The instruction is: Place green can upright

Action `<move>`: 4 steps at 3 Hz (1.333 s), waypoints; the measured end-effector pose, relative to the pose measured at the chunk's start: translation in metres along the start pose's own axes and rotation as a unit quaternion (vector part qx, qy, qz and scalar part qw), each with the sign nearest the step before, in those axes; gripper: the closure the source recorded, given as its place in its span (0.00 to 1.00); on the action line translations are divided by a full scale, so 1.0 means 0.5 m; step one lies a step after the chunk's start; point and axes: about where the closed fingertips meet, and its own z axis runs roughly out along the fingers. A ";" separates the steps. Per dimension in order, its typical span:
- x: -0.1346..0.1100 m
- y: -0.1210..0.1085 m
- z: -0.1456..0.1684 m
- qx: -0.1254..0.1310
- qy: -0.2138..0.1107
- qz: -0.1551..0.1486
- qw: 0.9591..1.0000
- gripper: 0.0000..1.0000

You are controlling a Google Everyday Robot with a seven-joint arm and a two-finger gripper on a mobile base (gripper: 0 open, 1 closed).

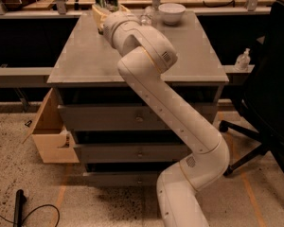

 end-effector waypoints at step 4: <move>0.145 -0.020 0.029 0.063 0.004 0.011 0.998 1.00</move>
Offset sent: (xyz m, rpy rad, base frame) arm 0.0177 0.0148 -0.0563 -0.0049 -0.0030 -0.1021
